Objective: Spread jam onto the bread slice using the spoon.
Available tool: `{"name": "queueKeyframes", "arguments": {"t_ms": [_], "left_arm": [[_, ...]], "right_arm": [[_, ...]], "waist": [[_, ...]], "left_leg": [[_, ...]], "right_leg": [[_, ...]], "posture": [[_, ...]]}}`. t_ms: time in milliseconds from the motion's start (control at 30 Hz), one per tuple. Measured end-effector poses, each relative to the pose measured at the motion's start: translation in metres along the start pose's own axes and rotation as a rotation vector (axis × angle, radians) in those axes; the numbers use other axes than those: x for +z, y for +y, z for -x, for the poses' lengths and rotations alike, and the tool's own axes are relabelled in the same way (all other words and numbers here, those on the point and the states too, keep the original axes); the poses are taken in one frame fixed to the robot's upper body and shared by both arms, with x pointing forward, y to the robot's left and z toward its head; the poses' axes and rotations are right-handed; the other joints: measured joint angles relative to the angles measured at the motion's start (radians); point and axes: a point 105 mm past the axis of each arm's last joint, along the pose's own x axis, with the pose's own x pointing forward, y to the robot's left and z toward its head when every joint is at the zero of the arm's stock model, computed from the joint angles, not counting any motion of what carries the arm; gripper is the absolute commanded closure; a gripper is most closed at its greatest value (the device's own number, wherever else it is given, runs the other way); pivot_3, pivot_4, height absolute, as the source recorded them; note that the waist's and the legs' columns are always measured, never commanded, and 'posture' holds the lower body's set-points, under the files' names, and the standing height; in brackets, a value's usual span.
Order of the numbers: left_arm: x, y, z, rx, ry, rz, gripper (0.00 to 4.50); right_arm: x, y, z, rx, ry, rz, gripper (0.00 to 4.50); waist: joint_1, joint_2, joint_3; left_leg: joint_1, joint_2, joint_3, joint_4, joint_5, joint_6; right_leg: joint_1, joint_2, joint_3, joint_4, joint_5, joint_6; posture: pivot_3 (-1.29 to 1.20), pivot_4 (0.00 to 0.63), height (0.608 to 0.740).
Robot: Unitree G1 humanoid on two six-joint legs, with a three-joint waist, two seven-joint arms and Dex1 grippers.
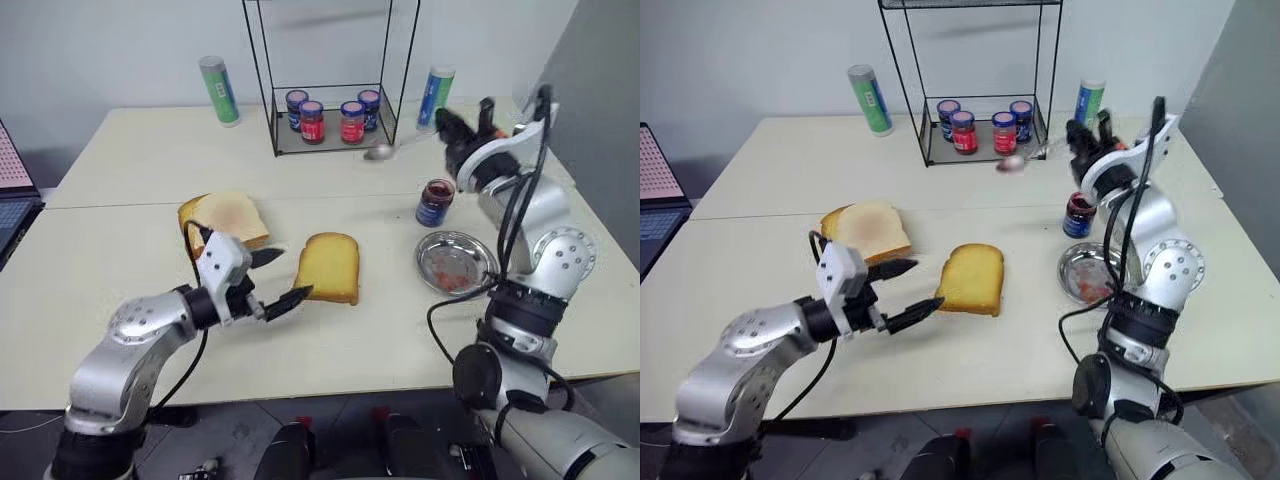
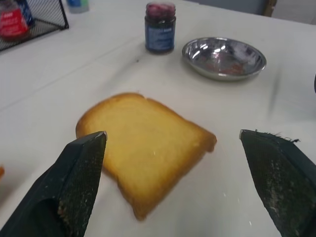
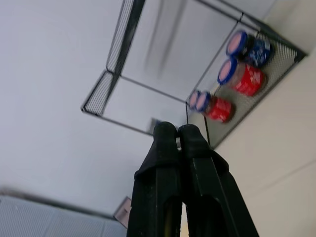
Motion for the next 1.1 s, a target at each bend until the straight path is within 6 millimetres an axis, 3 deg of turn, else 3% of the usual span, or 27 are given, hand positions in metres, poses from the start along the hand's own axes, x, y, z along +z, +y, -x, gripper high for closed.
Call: {"name": "queueKeyframes", "arguments": {"t_ms": [167,267,500,767,1100], "left_arm": [[-0.01,-0.006,0.008,0.031,0.025,0.025,0.0],[-0.012,-0.007,0.009,0.051,0.021,0.036,0.0],[-0.011,-0.004,0.008,0.094,0.001,0.034,0.0],[-0.015,-0.005,0.007,0.116,0.003,0.049,0.0],[-0.016,-0.003,0.007,0.156,-0.006,0.047,0.0]], "right_arm": [[-0.021,0.008,0.004,0.068,0.069,0.228,4.34],[-0.047,0.015,0.007,0.156,0.142,0.465,4.34],[-0.095,0.021,0.016,0.401,0.233,0.794,4.34],[-0.106,0.021,0.015,0.566,0.192,0.933,4.34],[-0.137,0.013,0.019,0.718,0.181,1.143,4.34]], "waist": [[-0.001,0.0,0.0],[-0.001,0.0,0.0],[0.001,0.0,0.0],[0.004,0.0,0.0],[0.007,0.0,0.0]], "left_leg": [[0.0,0.0,0.001,0.0,0.0,0.0],[0.0,0.0,0.001,0.0,0.0,0.0],[0.0,0.0,0.0,0.0,0.0,0.0],[0.0,0.0,-0.001,0.0,0.0,0.0],[0.001,0.0,-0.001,0.0,0.0,0.0]], "right_leg": [[0.0,0.0,-0.001,0.0,0.0,0.0],[0.0,0.001,-0.002,0.0,0.0,0.0],[0.001,0.0,-0.003,-0.001,0.0,0.0],[0.0,0.0,-0.003,-0.001,0.0,0.0],[0.0,0.0,-0.003,-0.001,0.0,0.0]], "posture": [[0.0,0.15,0.74],[0.0,0.15,0.74],[0.0,0.15,0.74],[0.0,0.15,0.74],[0.0,0.15,0.74]]}}
